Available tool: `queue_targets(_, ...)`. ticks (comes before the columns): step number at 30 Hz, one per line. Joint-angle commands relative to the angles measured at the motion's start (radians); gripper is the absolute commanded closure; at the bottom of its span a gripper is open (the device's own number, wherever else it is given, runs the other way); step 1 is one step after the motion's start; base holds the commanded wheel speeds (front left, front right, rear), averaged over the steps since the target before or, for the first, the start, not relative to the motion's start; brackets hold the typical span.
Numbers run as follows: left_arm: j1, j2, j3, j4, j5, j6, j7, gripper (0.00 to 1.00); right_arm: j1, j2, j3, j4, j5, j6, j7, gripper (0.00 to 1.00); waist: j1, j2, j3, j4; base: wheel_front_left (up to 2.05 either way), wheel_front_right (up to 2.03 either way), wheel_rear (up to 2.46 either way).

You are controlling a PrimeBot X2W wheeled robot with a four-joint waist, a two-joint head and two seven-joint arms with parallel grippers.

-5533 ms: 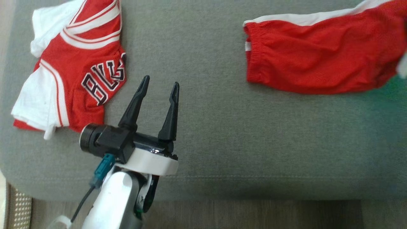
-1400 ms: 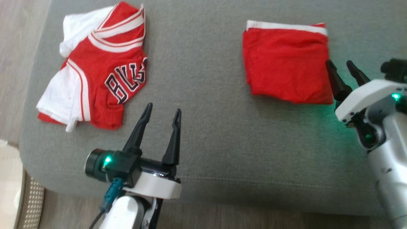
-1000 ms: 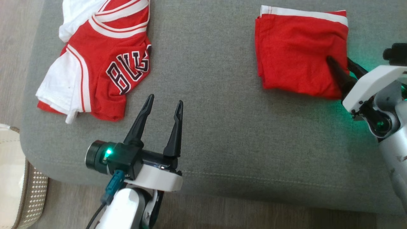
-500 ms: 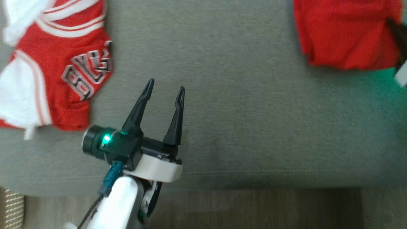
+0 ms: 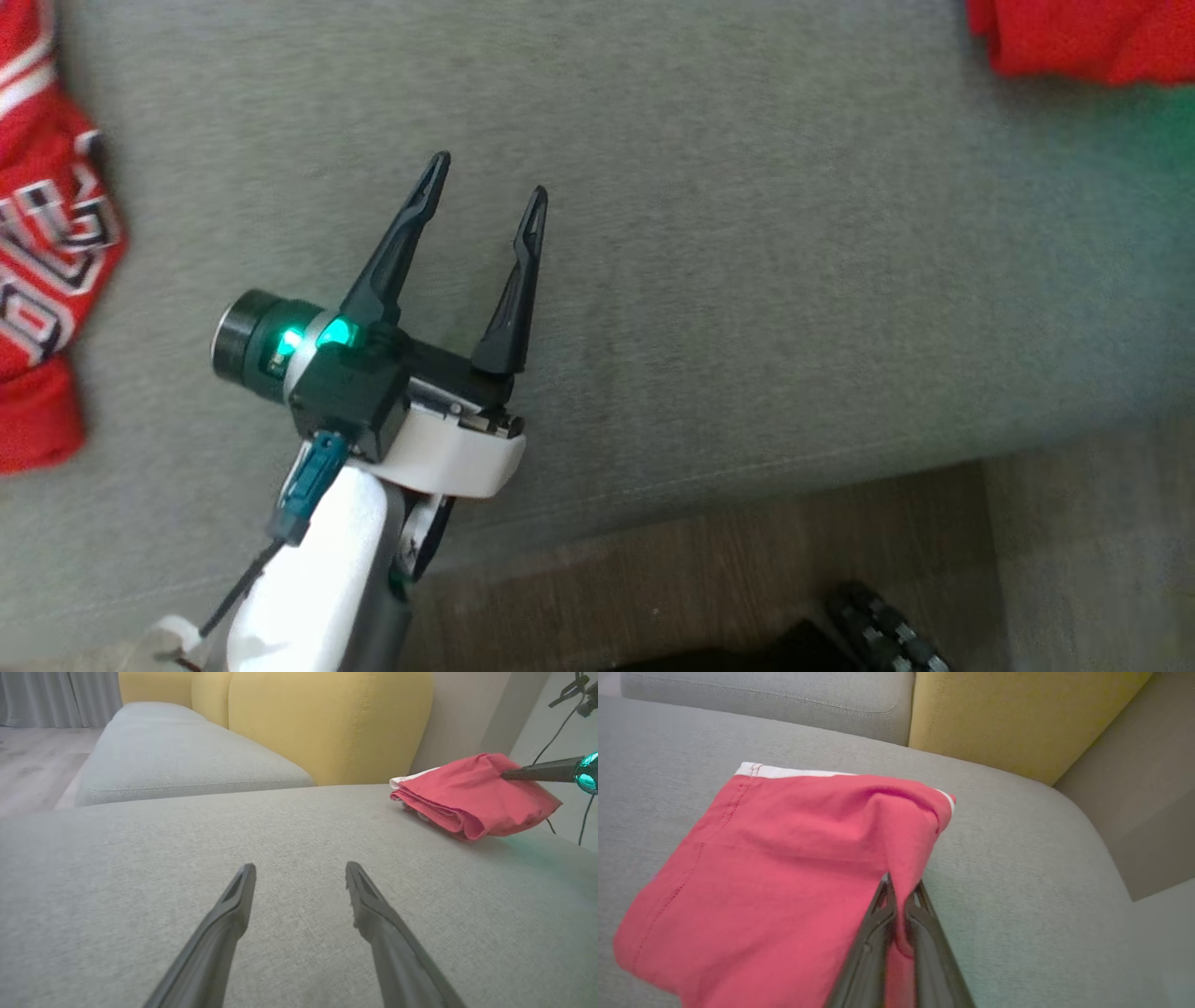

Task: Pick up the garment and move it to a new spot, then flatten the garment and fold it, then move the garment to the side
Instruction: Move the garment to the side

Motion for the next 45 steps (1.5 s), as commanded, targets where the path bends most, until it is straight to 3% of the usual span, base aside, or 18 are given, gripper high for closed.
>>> queue_targets(1,-0.01,0.012,0.02,-0.038,0.011,-0.005,-0.005,0.0,-0.003,-0.037,-0.027,-0.03,-0.021,0.0,-0.01,1.0,-0.0002,0.0,0.028,-0.035,0.0,0.0,0.0)
queue_targets(5,-0.016,0.019,0.017,-0.041,0.016,-0.007,-0.005,0.0,-0.001,-0.023,-0.053,-0.041,-0.092,0.0,-0.001,1.0,-0.0002,0.0,0.037,-0.053,0.0,0.0,0.0)
queue_targets(6,-0.017,0.02,0.017,-0.041,0.016,-0.007,-0.005,0.0,0.001,-0.021,-0.061,-0.042,-0.12,0.0,0.0,0.9,-0.0002,0.0,0.038,-0.054,0.0,0.0,0.0)
queue_targets(7,-0.018,0.02,0.016,-0.042,0.016,-0.007,-0.005,0.0,0.003,-0.017,-0.073,-0.041,-0.144,0.0,0.0,0.58,-0.0002,0.0,0.04,-0.055,0.0,0.0,0.0)
queue_targets(8,-0.02,0.021,0.015,-0.042,0.016,-0.008,-0.005,0.0,0.004,-0.006,-0.1,-0.036,-0.164,0.0,-0.007,0.0,-0.0002,0.0,0.04,-0.055,0.0,0.0,0.0)
queue_targets(14,-0.018,0.02,0.01,-0.036,0.011,-0.008,-0.005,0.0,0.012,0.049,-0.228,-0.044,-0.394,0.0,-0.102,0.0,-0.0002,0.0,0.014,-0.034,0.0,0.0,0.0)
queue_targets(19,0.004,0.014,0.011,-0.026,0.0,0.006,-0.005,0.0,0.065,0.219,-0.307,-0.116,-0.586,0.0,-0.216,0.0,-0.0002,0.0,-0.061,0.007,0.0,0.0,0.0)
queue_targets(24,0.042,0.003,0.02,-0.013,-0.03,0.024,-0.005,0.0,0.164,0.402,-0.257,-0.146,-0.563,0.0,-0.312,0.0,-0.0002,0.0,-0.16,0.066,0.0,0.0,0.0)
queue_targets(29,0.089,-0.007,0.057,0.006,-0.101,0.041,-0.005,0.0,0.261,0.504,-0.204,-0.128,-0.532,0.0,-0.37,0.0,-0.0002,0.0,-0.257,0.137,0.0,0.0,0.0)
queue_targets(32,0.118,-0.01,0.11,0.01,-0.138,0.056,-0.005,0.0,0.368,0.578,-0.206,-0.215,-0.515,0.0,-0.373,0.0,-0.0002,0.0,-0.319,0.183,0.0,0.0,0.0)
queue_targets(38,0.191,-0.011,0.153,-0.006,-0.14,0.038,-0.005,0.0,0.582,0.649,-0.253,-0.326,-0.522,0.0,-0.374,0.0,-0.0002,0.0,-0.431,0.216,0.0,0.0,0.0)
queue_targets(45,0.296,-0.012,0.192,-0.062,-0.1,0.04,-0.005,0.0,0.747,0.667,-0.266,-0.372,-0.507,0.0,-0.374,0.0,-0.0002,0.0,-0.522,0.209,0.0,0.0,0.0)
